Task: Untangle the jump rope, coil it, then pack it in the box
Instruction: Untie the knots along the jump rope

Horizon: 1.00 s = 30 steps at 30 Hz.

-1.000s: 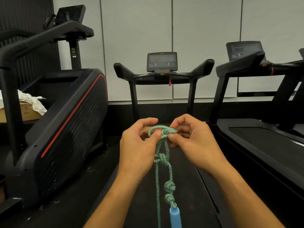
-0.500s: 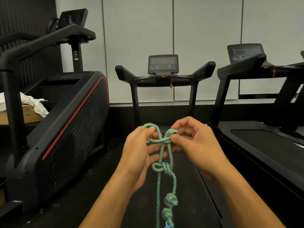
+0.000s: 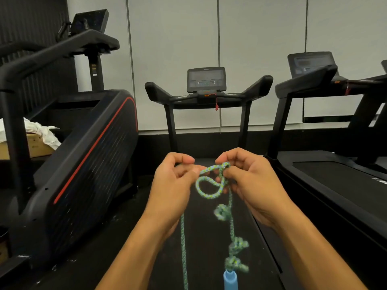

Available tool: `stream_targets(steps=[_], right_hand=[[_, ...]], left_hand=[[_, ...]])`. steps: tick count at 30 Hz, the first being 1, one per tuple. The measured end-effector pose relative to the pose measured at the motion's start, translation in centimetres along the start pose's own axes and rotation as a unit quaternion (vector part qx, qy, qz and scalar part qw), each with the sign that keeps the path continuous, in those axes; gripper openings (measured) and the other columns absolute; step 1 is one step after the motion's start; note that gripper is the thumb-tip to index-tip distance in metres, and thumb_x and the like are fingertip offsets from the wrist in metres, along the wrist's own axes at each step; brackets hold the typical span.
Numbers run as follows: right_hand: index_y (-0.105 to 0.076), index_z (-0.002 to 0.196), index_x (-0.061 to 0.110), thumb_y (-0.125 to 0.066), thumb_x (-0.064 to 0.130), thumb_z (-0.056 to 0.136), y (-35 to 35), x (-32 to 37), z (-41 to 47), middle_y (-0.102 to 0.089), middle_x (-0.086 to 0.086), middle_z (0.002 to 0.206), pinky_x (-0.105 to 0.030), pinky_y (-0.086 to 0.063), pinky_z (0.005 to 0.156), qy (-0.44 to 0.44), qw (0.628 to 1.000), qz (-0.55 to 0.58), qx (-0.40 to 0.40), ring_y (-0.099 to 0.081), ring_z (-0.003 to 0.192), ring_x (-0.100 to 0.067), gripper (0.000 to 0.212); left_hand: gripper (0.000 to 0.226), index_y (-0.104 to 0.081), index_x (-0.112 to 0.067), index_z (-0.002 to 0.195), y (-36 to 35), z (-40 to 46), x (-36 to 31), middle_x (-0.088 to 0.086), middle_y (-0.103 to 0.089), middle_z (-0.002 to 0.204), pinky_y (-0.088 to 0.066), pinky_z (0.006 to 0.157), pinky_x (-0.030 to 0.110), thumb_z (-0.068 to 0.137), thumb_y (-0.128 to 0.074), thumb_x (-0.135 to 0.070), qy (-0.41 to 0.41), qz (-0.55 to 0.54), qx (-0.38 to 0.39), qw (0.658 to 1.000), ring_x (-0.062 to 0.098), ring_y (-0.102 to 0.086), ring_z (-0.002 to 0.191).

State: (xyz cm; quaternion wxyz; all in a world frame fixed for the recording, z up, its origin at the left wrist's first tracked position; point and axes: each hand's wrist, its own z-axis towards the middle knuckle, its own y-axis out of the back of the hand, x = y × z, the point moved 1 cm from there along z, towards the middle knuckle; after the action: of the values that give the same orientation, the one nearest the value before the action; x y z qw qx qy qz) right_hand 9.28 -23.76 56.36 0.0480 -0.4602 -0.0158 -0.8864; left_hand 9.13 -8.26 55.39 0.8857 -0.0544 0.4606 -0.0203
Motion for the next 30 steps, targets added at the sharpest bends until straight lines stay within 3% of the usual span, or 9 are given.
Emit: stream_targets(steps=[3,6,9,12,19,25,30], right_hand=[[-0.067,0.091,0.006,-0.043,-0.019,0.082,-0.1,-0.1,-0.1,-0.069,-0.004,0.073,-0.021,-0.049,0.057,-0.01,0.998,-0.044,0.046,-0.059,0.064,-0.017,0.036],[-0.067,0.095,0.002,-0.046,-0.017,0.081,-0.1,0.0,-0.1,-0.063,-0.005,0.067,-0.022,-0.041,0.054,-0.035,0.996,-0.043,0.063,-0.051,0.054,-0.009,0.031],[-0.073,0.092,0.016,-0.059,0.013,0.094,0.0,-0.1,-0.1,-0.057,0.004,0.06,-0.018,-0.036,0.051,-0.014,0.988,-0.147,0.054,-0.048,0.052,-0.003,0.014],[-0.075,0.088,0.023,-0.06,0.029,0.096,-0.1,-0.2,-0.3,-0.054,0.011,0.058,-0.019,-0.039,0.055,-0.002,0.976,-0.206,0.067,-0.049,0.057,-0.004,0.018],[-0.073,0.079,0.013,-0.058,0.023,0.098,0.3,0.4,-0.5,-0.052,0.004,0.055,-0.008,-0.033,0.043,-0.055,0.977,-0.183,0.096,-0.048,0.051,-0.007,0.026],[-0.066,0.07,0.013,-0.057,0.022,0.097,0.5,0.7,-0.6,-0.051,-0.002,0.055,-0.021,-0.026,0.04,-0.102,0.985,-0.072,0.121,-0.049,0.046,-0.014,0.03],[-0.067,0.068,0.013,-0.062,0.025,0.093,1.2,1.1,-0.5,-0.05,-0.003,0.054,-0.022,-0.024,0.037,-0.115,0.988,-0.016,0.106,-0.046,0.042,-0.014,0.028]], left_hand=[[0.02,-0.068,-0.021,0.089,0.3,-0.2,0.4,-0.003,-0.076,0.083,-0.056,0.077,0.029,0.086,-0.074,-0.002,-0.065,0.136,0.019,0.988,0.007,-0.073,0.081],[0.016,-0.073,-0.026,0.082,0.4,0.0,0.5,-0.006,-0.075,0.08,-0.059,0.08,0.038,0.083,-0.078,-0.011,-0.103,0.201,-0.009,0.974,0.012,-0.072,0.081],[0.017,-0.073,-0.027,0.08,0.3,0.0,0.4,-0.007,-0.074,0.079,-0.059,0.08,0.037,0.084,-0.078,-0.012,-0.111,0.206,-0.011,0.972,0.011,-0.071,0.082],[0.02,-0.071,-0.028,0.08,0.2,-0.1,0.4,-0.011,-0.073,0.078,-0.055,0.076,0.027,0.086,-0.075,-0.009,-0.12,0.21,-0.026,0.97,0.006,-0.07,0.08],[0.018,-0.069,-0.025,0.079,1.4,0.4,-0.3,-0.01,-0.067,0.07,-0.047,0.065,0.014,0.089,-0.072,-0.009,-0.142,0.203,-0.117,0.962,0.0,-0.061,0.067],[0.021,-0.064,-0.028,0.079,3.3,1.2,-0.1,-0.011,-0.059,0.067,-0.044,0.064,0.029,0.095,-0.064,-0.015,-0.133,0.183,-0.21,0.951,0.002,-0.052,0.06],[0.025,-0.055,-0.031,0.081,4.2,1.5,-0.2,-0.007,-0.058,0.079,-0.045,0.07,0.032,0.102,-0.053,-0.017,-0.095,0.143,-0.288,0.942,0.01,-0.055,0.069]])
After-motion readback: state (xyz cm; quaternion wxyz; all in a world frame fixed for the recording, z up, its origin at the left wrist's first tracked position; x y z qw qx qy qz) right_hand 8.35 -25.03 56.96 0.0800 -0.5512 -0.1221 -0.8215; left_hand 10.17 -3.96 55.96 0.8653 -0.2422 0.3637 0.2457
